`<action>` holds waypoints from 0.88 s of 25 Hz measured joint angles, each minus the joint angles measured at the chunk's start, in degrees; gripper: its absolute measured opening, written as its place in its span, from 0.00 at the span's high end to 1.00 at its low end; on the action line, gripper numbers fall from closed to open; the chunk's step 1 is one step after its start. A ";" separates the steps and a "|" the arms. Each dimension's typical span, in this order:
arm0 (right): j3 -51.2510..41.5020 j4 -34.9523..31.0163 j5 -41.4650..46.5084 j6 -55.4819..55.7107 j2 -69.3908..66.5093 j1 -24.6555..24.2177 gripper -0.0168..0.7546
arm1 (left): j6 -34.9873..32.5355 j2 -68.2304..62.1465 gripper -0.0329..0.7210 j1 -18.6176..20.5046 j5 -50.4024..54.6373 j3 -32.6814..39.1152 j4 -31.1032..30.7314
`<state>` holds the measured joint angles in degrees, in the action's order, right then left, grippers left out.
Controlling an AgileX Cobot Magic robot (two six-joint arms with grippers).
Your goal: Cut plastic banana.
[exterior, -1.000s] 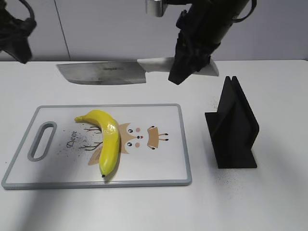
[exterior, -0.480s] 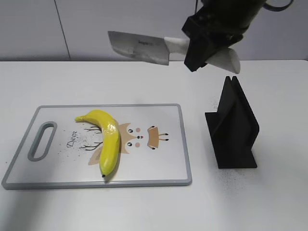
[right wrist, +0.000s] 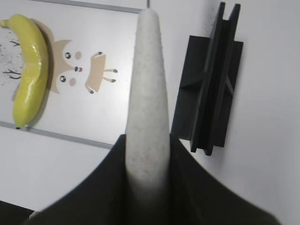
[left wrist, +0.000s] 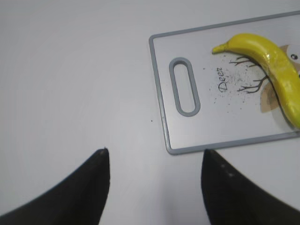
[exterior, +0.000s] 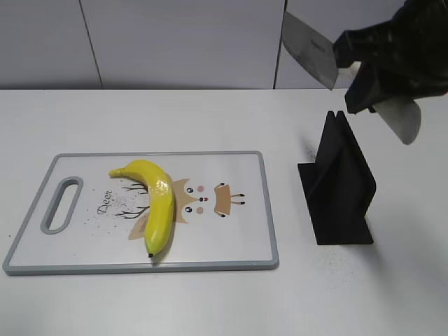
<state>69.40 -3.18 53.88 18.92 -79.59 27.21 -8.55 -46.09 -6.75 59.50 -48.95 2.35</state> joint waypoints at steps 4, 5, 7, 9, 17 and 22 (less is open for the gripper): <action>-5.50 3.60 -3.20 6.78 1.46 0.00 0.77 | 0.00 11.10 0.18 0.00 -0.54 9.32 0.00; -6.67 4.39 -4.26 7.59 1.78 0.00 0.77 | 0.00 13.51 0.18 0.00 -0.48 11.04 0.00; -8.33 4.83 -5.71 8.71 2.10 0.00 0.77 | 0.00 19.15 0.18 0.00 -0.18 14.48 0.00; -9.74 5.66 -6.93 10.01 2.14 0.00 0.77 | 0.00 23.87 0.18 0.00 0.49 16.87 0.00; -11.80 9.97 -8.62 14.49 2.21 0.00 0.77 | 0.00 41.81 0.18 0.00 2.99 20.77 -1.61; -12.22 10.80 -9.19 15.46 1.47 0.00 0.77 | 0.30 46.29 0.18 0.12 3.40 20.77 -1.77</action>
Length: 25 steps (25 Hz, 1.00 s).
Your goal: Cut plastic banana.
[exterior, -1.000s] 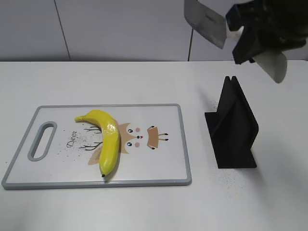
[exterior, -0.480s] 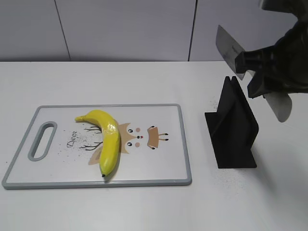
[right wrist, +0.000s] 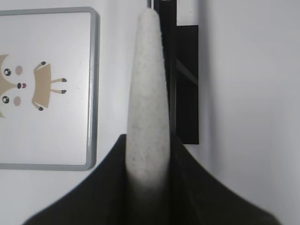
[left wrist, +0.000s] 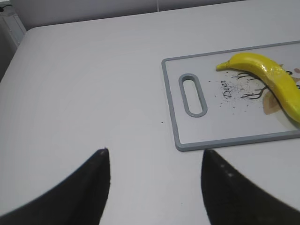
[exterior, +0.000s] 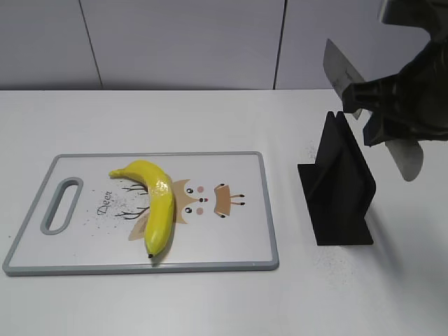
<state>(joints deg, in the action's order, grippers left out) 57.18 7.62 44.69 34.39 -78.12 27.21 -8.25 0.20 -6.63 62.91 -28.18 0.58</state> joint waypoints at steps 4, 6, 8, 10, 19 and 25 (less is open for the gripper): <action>-2.12 1.12 -1.10 1.83 -0.73 -0.11 0.77 | 0.06 0.00 0.18 0.11 0.00 0.00 -0.06; -2.92 1.39 -1.25 2.39 -0.92 -0.18 0.77 | 0.14 0.00 0.18 0.11 0.05 0.00 -0.06; -3.83 1.46 -2.56 2.45 -1.04 -0.30 0.77 | 0.14 0.00 0.18 0.11 0.05 0.00 -0.06; -4.28 1.46 -3.47 2.45 -1.31 -0.30 0.77 | 0.14 0.00 0.18 0.11 0.05 0.00 -0.06; -4.28 1.46 -3.95 2.45 -6.31 -0.30 0.77 | 0.14 0.00 0.18 0.11 0.05 0.00 -0.06; -4.28 1.20 -0.39 1.48 -7.04 -0.30 0.77 | 0.14 0.00 0.18 0.11 0.05 0.00 -0.06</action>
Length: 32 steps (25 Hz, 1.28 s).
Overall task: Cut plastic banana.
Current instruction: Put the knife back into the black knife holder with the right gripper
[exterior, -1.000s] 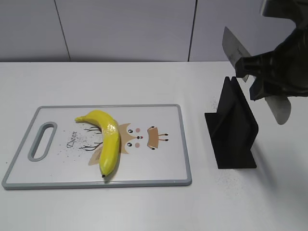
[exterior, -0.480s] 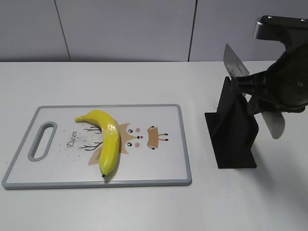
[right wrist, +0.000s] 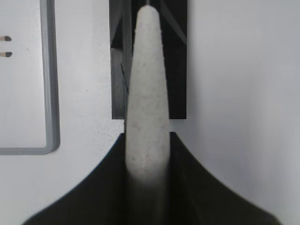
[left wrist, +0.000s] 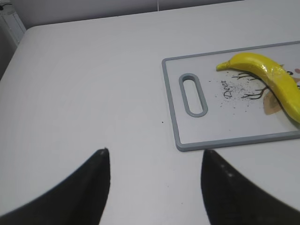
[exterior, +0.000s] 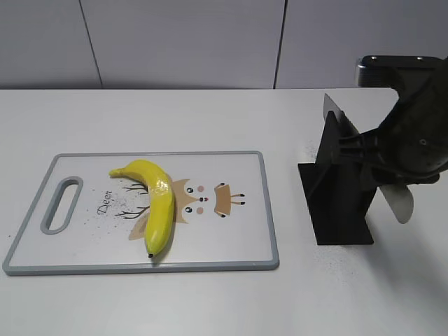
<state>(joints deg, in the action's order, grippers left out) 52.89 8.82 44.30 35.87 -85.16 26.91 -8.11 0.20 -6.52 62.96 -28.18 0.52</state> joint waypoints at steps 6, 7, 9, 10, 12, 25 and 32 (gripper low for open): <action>0.00 -4.01 1.80 -4.09 0.00 0.00 0.61 | 0.00 0.00 0.18 0.00 0.00 0.00 0.00; 0.00 -4.44 1.94 -4.73 0.00 0.00 0.52 | 0.00 0.00 0.18 0.00 0.00 0.00 0.00; 0.00 -4.81 2.07 -5.49 0.00 0.00 0.34 | 0.00 0.00 0.18 0.00 0.00 0.00 0.00; 0.00 -4.92 2.16 -5.57 0.07 0.00 0.28 | 0.00 0.00 0.18 0.00 0.00 0.00 0.00; 0.29 -4.98 2.43 -6.50 0.76 0.00 0.18 | 0.00 0.00 0.18 0.00 0.00 0.00 0.00; 4.58 -20.04 8.86 -47.21 21.07 0.00 0.14 | 0.00 0.00 0.18 0.00 0.00 0.00 0.00; -8.61 -20.88 9.31 -48.97 37.21 0.00 0.17 | 0.00 0.00 0.18 0.00 0.00 0.00 0.00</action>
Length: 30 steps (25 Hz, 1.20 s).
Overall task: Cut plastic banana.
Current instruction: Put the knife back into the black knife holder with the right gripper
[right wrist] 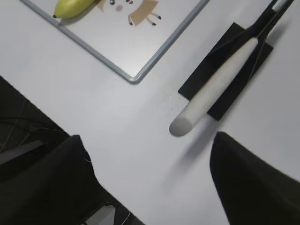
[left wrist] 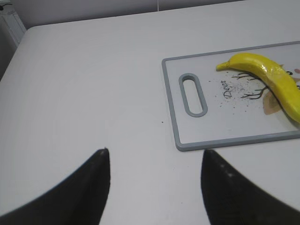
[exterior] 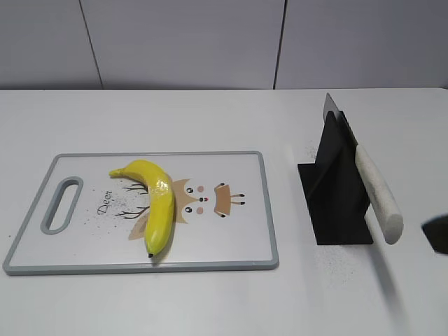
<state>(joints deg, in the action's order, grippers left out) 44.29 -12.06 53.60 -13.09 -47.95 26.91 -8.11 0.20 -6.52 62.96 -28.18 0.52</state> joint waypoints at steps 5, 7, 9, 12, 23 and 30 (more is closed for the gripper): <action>-12.19 0.13 -0.66 1.29 13.55 0.00 0.18 | 0.00 0.00 0.18 0.00 0.00 0.00 0.00; -13.87 0.55 -0.83 2.81 18.24 0.00 0.19 | 0.00 0.00 0.18 0.00 0.00 0.00 0.06; -14.13 1.40 -1.50 4.03 23.03 0.00 0.19 | 0.00 0.00 0.18 0.00 0.00 0.00 0.06; -14.18 3.26 -1.39 6.92 28.27 0.00 0.20 | 0.00 0.00 0.18 0.00 0.00 0.00 0.06; -15.21 7.31 5.68 8.41 41.94 0.00 0.21 | 0.00 0.00 0.18 0.00 0.00 0.00 0.06; -15.26 11.48 5.86 8.67 46.82 -0.08 0.21 | 0.00 0.00 0.18 0.00 0.00 0.00 0.12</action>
<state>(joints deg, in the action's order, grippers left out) 29.03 -0.58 59.46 -4.42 -1.13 26.83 -8.11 0.20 -6.52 62.96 -28.18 0.64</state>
